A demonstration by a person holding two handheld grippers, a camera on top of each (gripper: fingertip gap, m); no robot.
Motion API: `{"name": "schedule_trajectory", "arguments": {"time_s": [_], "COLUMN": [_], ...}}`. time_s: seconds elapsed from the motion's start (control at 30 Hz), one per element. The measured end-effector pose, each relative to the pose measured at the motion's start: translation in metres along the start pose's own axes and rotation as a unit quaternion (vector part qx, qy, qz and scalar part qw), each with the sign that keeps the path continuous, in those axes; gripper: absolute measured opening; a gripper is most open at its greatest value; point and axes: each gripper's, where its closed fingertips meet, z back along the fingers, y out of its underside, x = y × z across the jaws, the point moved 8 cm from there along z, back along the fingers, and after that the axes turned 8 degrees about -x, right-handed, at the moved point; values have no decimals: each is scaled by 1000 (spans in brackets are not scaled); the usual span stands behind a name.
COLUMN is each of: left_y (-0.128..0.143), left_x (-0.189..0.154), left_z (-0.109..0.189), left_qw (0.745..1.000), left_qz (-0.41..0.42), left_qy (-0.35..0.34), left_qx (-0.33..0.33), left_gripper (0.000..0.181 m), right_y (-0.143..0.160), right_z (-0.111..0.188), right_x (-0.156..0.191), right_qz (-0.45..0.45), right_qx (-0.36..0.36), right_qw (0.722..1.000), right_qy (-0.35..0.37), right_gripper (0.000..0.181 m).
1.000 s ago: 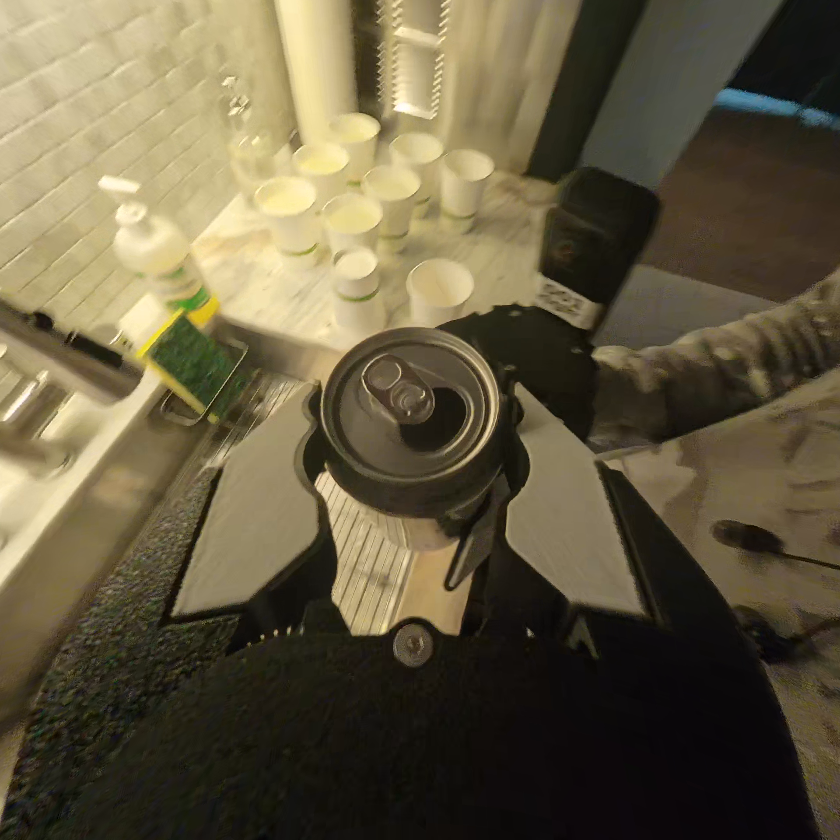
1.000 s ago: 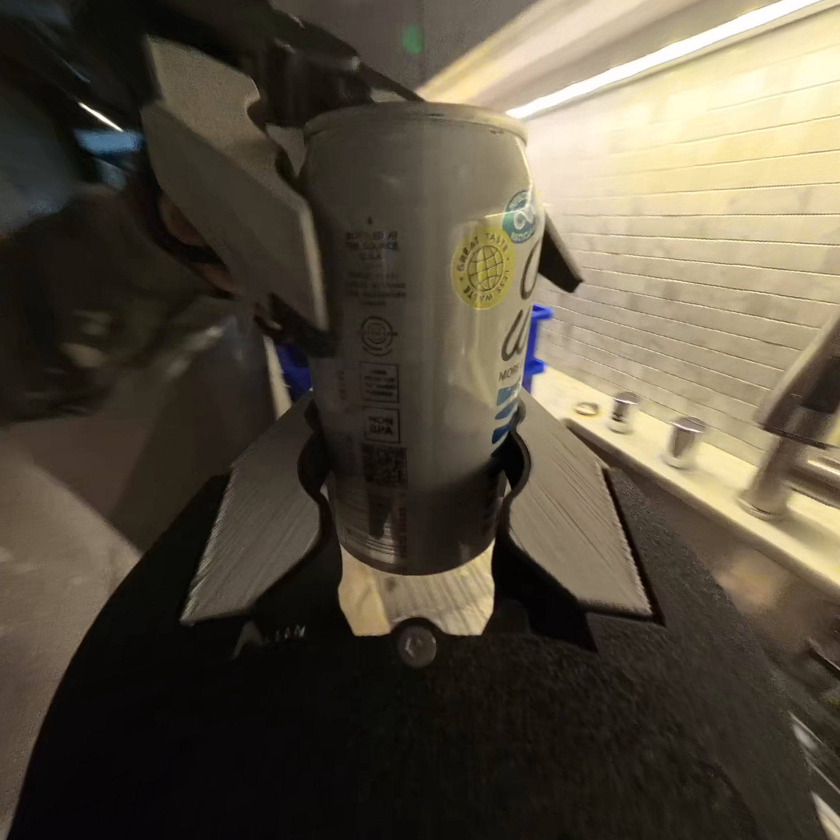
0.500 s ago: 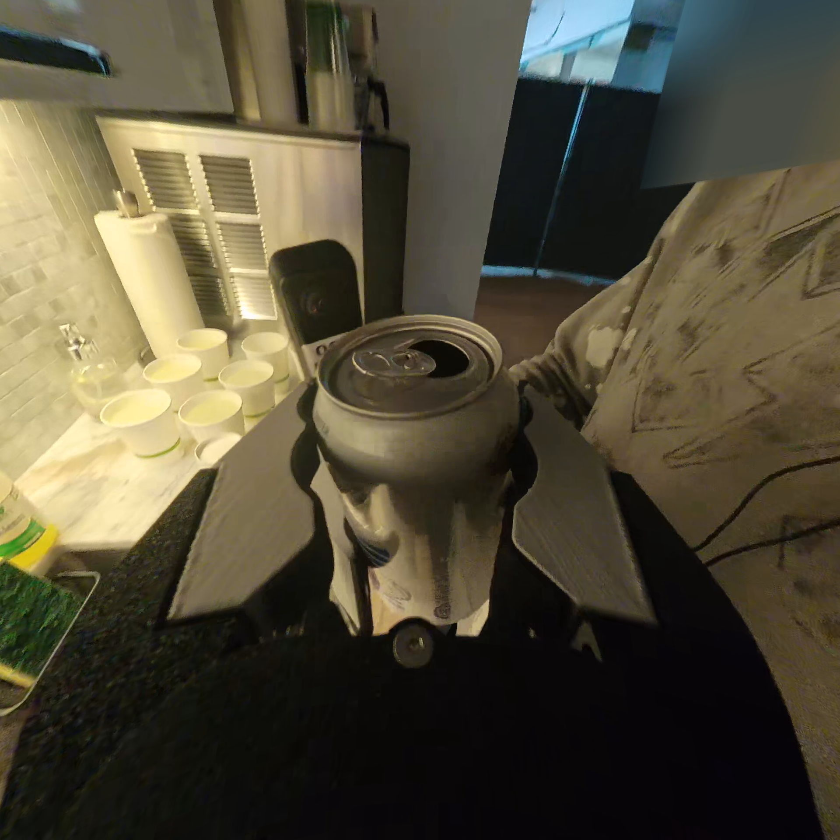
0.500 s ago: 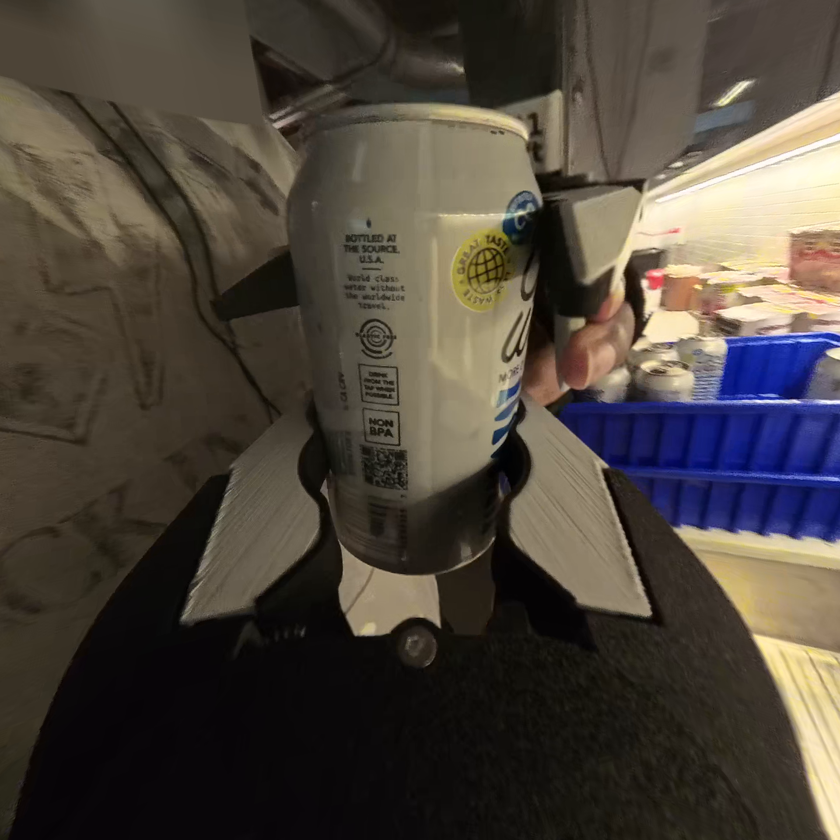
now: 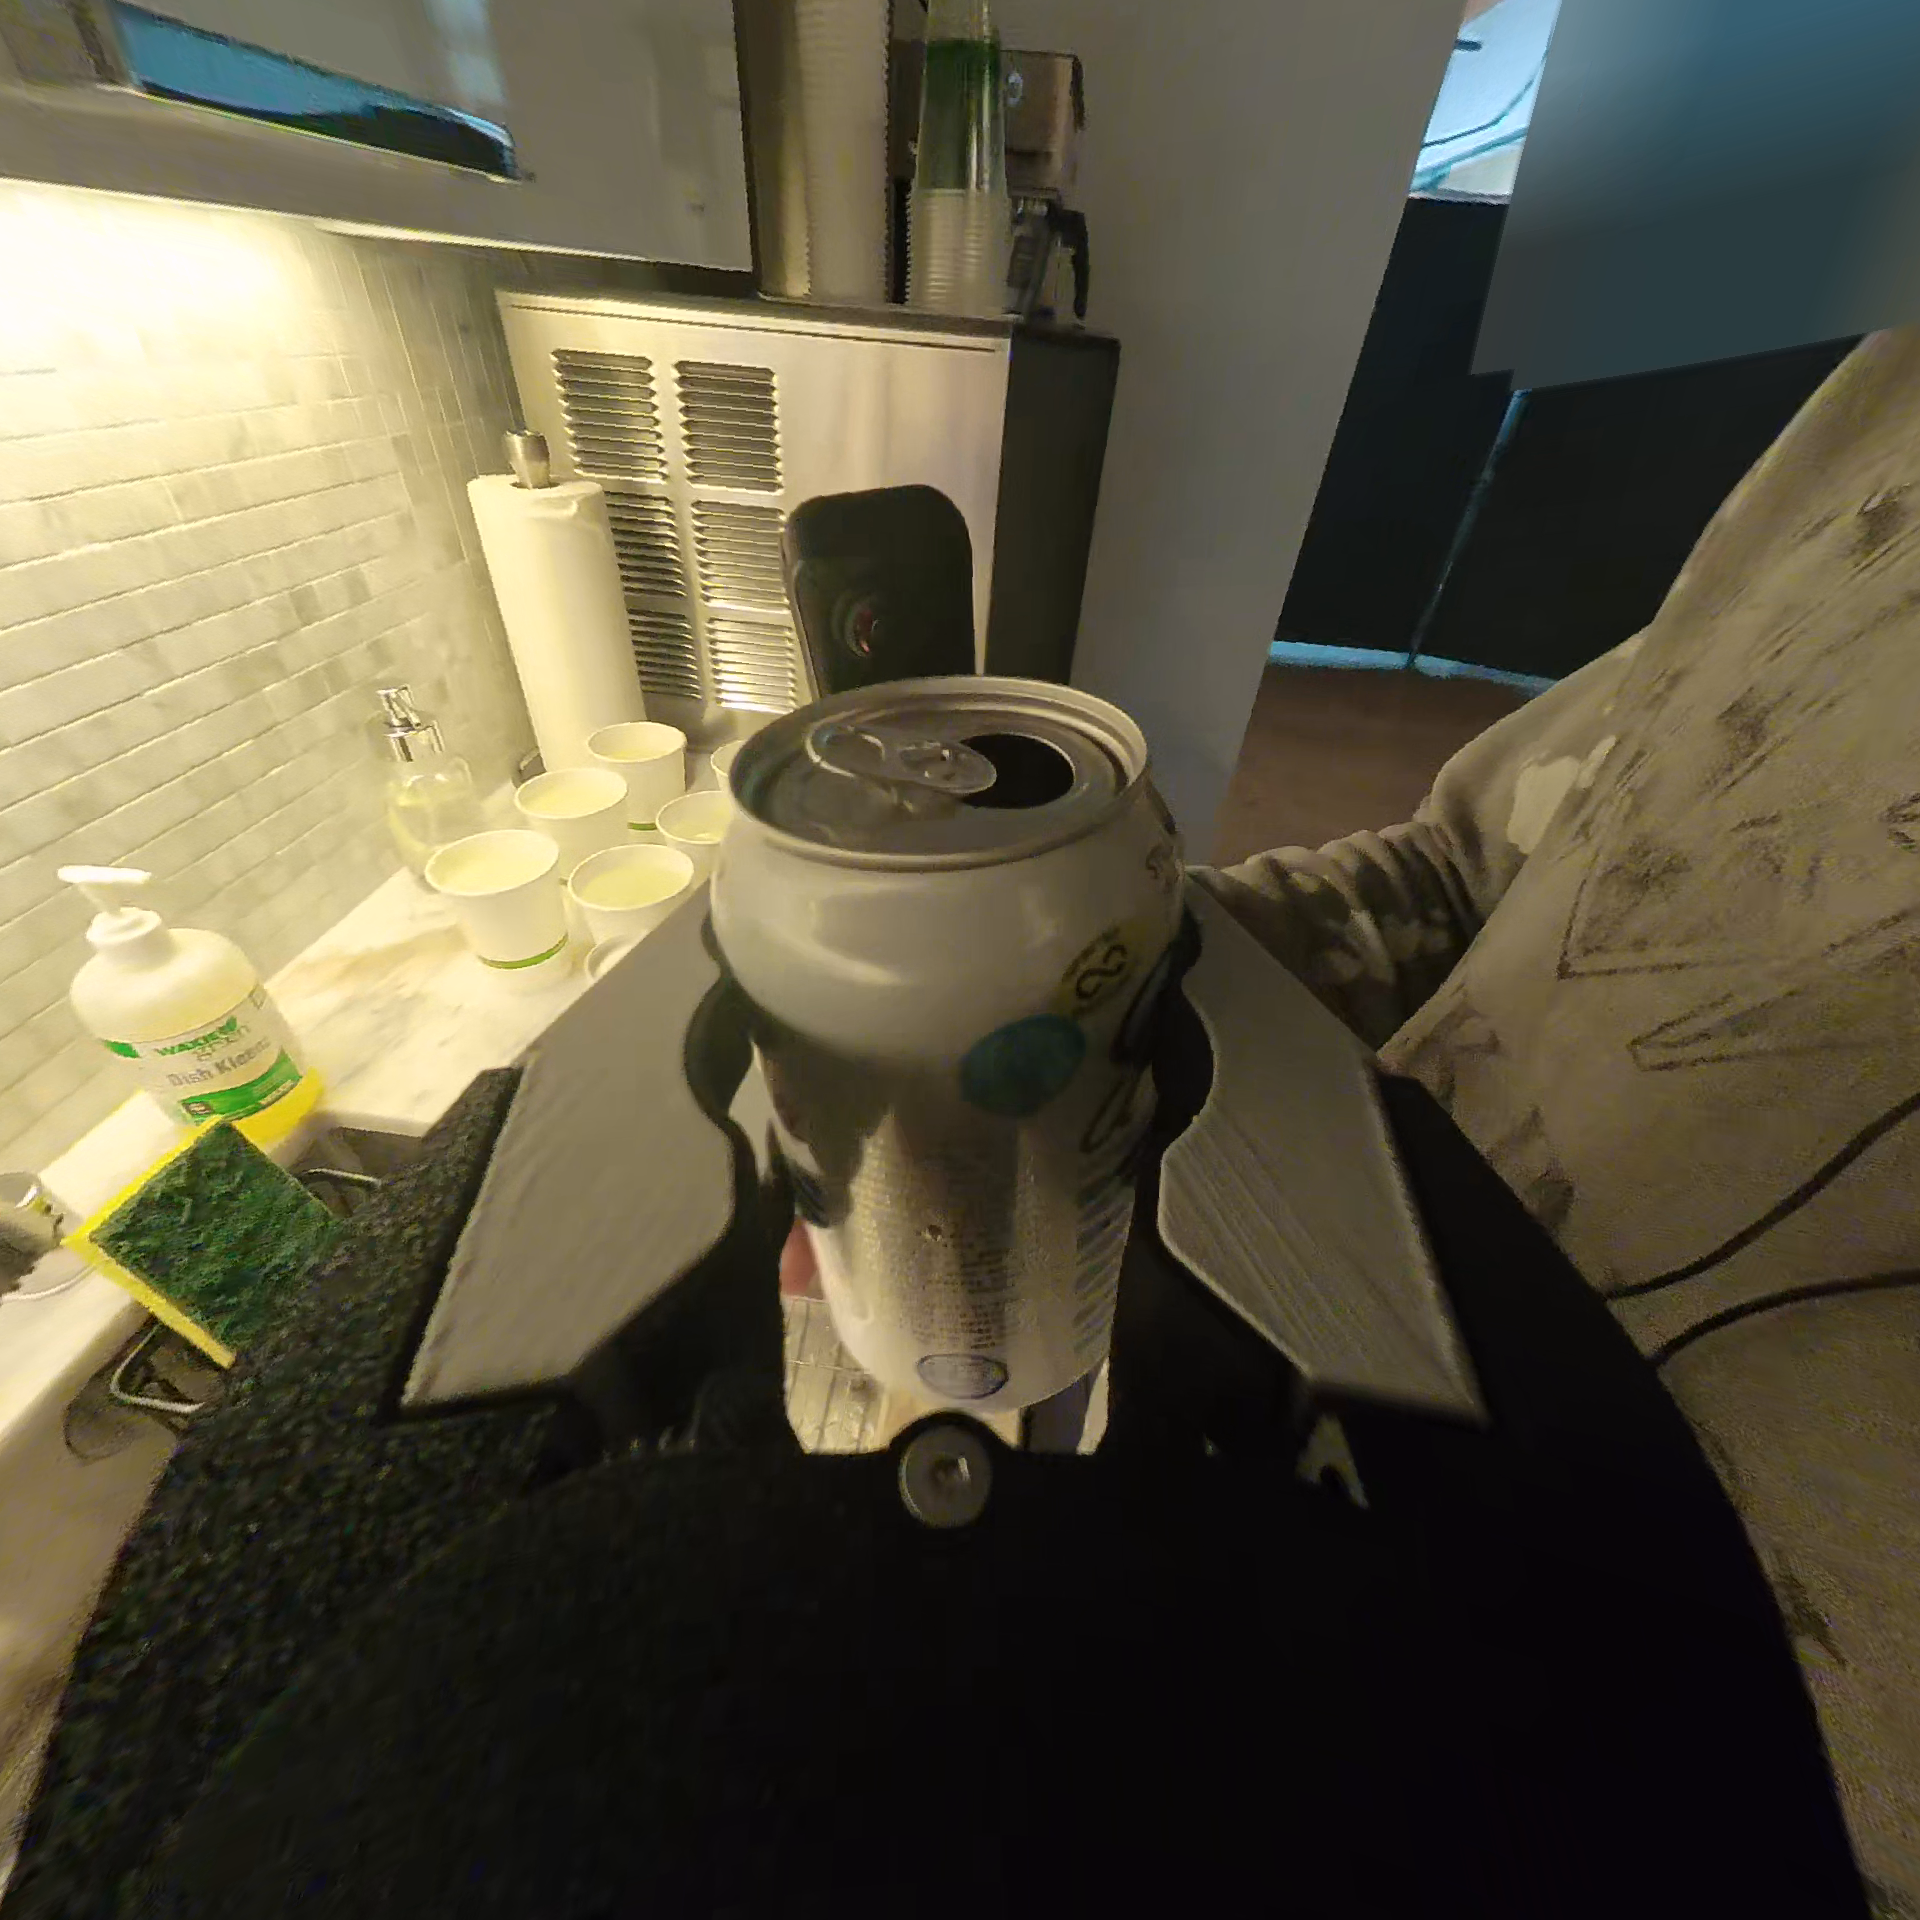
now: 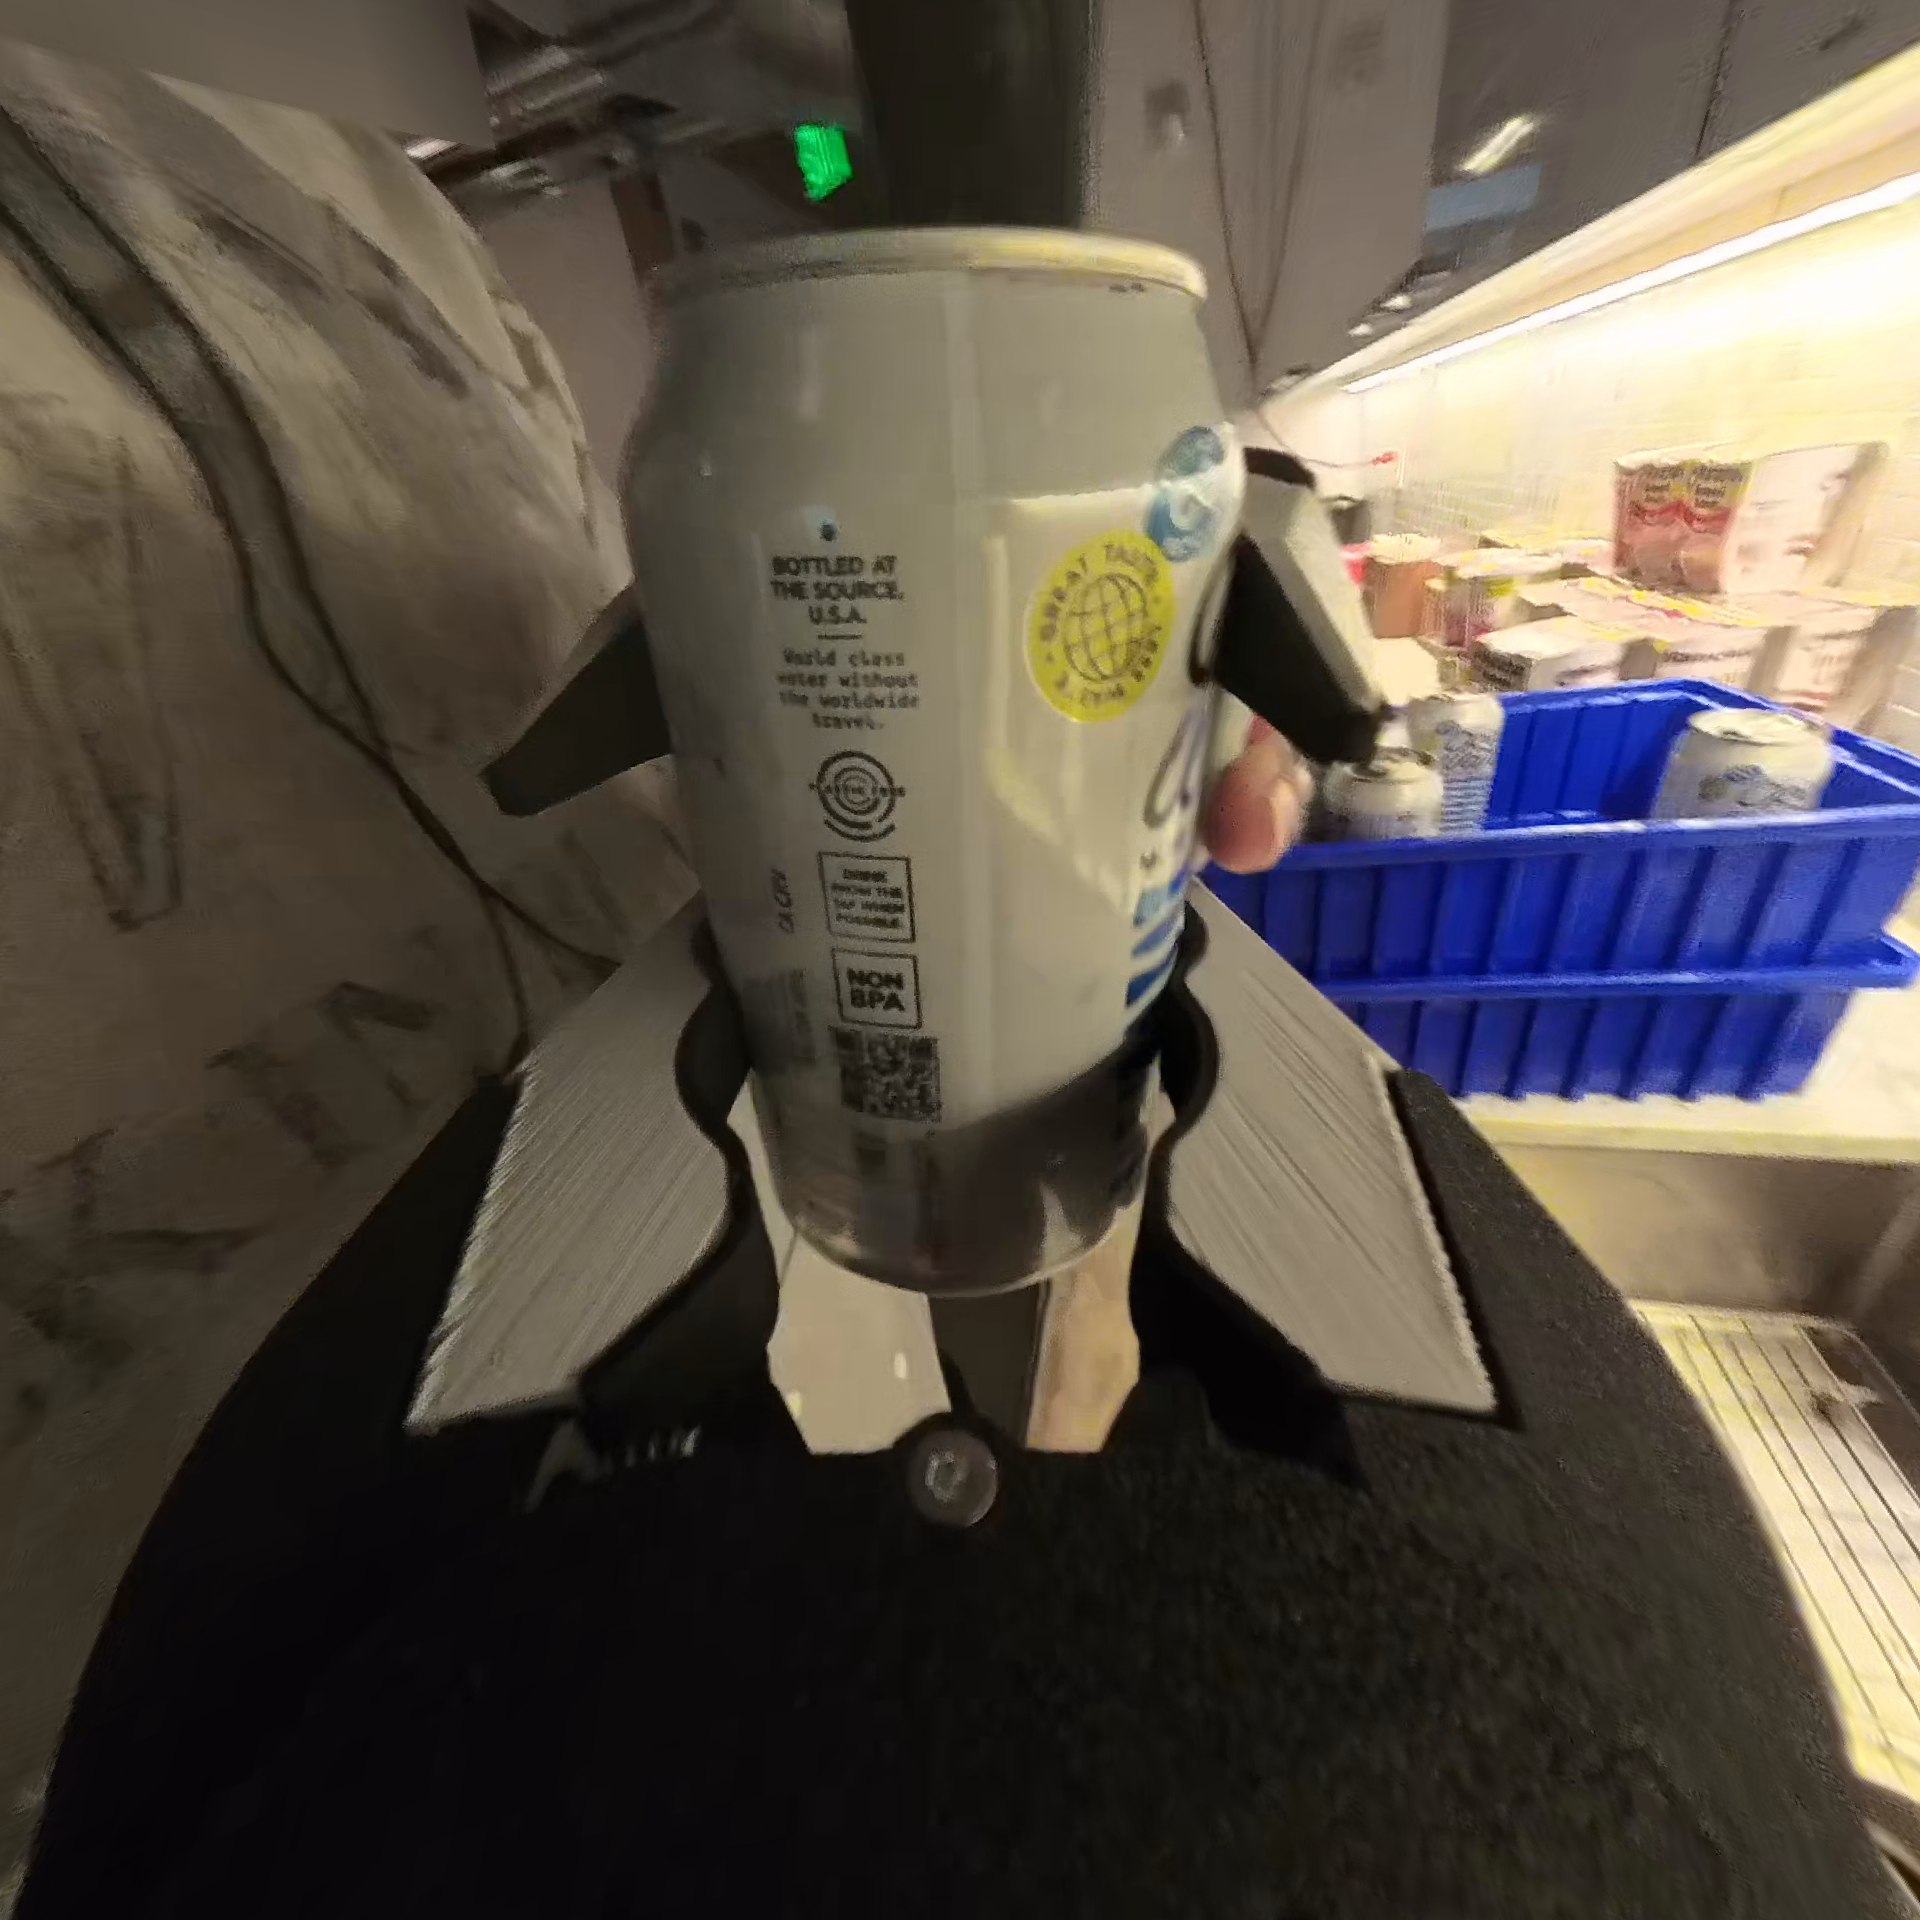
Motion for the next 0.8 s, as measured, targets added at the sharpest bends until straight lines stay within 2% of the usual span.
{"name": "schedule_trajectory", "arguments": {"time_s": [0.03, 0.13, 0.2, 0.27, 0.33, 0.43, 0.53, 0.7, 0.8], "left_y": [1, 7, 14, 24, 33, 44, 51, 55, 56], "left_x": [1, 8, 14, 18, 22, 25, 25, 24, 23], "left_z": [2, 10, 14, 16, 15, 12, 6, 1, 2], "left_qw": [1000, 999, 998, 996, 994, 992, 991, 990, 989], "left_qz": [-10, -22, -26, -34, -44, -44, -47, -55, -58], "left_qy": [-16, -41, -63, -79, -94, -111, -119, -120, -117], "left_qx": [-3, 1, 6, 21, 32, 42, 49, 56, 64], "left_gripper": [75, 76, 76, 76, 76, 76, 76, 75, 75], "right_y": [1, 5, 4, -15, -45, -83, -97, -94, -88], "right_z": [2, 21, 43, 62, 68, 49, 20, -9, -21], "right_x": [-3, -6, -4, 1, 7, 8, -4, -25, -30], "right_qz": [-1, -22, -7, 16, 45, 93, 130, 128, 123], "right_qx": [0, 8, 37, 69, 119, 227, 343, 485, 535], "right_qw": [1000, 996, 991, 986, 982, 965, 929, 865, 835], "right_qy": [23, 80, 131, 150, 137, 93, 60, -10, -43], "right_gripper": [79, 95, 94, 78, 57, 44, 44, 34, 25]}}
